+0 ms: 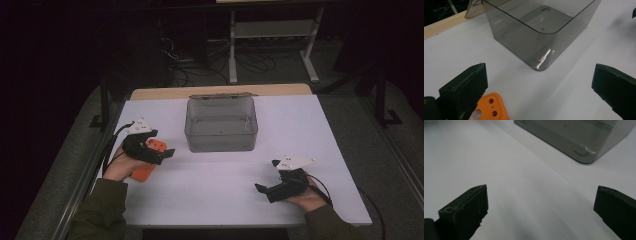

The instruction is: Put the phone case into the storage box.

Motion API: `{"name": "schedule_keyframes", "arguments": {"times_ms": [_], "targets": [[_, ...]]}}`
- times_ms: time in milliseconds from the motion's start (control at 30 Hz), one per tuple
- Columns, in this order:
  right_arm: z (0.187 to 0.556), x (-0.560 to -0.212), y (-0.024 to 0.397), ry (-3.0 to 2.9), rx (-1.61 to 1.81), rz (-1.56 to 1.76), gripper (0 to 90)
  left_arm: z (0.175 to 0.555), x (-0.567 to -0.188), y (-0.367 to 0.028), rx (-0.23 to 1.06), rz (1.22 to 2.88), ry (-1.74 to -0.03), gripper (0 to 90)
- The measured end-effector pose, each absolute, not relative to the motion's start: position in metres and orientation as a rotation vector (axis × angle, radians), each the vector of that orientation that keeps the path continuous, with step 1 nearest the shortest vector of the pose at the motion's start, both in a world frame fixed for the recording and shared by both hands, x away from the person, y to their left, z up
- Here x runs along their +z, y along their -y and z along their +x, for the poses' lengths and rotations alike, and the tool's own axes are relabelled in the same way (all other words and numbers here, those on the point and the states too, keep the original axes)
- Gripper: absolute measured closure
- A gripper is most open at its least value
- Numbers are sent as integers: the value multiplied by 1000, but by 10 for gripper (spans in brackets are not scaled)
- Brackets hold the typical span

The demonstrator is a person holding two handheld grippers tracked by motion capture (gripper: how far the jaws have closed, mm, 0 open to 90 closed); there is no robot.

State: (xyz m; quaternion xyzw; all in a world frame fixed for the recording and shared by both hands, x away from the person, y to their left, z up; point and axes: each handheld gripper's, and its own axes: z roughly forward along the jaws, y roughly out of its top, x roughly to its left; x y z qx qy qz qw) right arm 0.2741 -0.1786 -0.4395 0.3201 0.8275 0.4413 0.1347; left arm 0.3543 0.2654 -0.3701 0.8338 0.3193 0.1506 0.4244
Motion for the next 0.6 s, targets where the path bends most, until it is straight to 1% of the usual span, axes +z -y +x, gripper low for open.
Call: {"name": "schedule_keyframes", "arguments": {"times_ms": [267, 600], "targets": [[274, -439, 179, -2396, 1280, 923, 0, 360, -367, -265, 386, 2067, -802, 0], [275, -439, 178, -2395, 1290, 921, 0, 367, -372, -268, 406, 2077, -861, 0]]}}
